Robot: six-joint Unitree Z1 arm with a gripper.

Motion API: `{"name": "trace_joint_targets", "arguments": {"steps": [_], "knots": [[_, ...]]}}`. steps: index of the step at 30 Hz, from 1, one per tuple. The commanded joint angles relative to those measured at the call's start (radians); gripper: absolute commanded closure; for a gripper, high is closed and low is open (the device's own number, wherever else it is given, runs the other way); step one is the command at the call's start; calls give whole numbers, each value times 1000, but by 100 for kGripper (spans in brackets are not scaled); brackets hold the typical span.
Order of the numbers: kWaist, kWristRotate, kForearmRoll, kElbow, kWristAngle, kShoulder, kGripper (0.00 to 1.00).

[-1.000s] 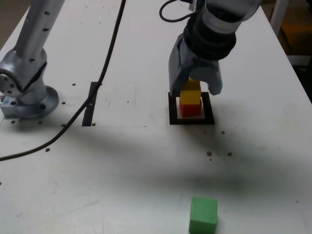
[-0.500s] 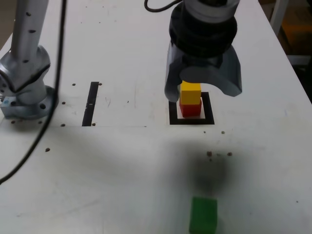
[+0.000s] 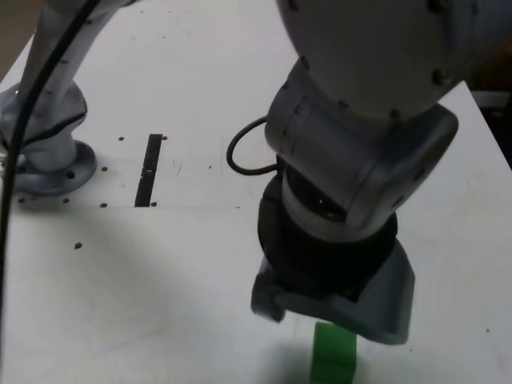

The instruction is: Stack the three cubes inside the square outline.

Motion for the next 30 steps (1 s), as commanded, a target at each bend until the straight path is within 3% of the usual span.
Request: {"name": "trace_joint_targets", "arguments": {"steps": [1, 18, 25, 30], "knots": [[1, 0, 17, 15, -14, -1, 6], [23, 4, 16, -101, -128, 162, 20], [24, 4, 16, -133, -101, 179, 42], [29, 4, 16, -139, -95, 188, 43]]}}
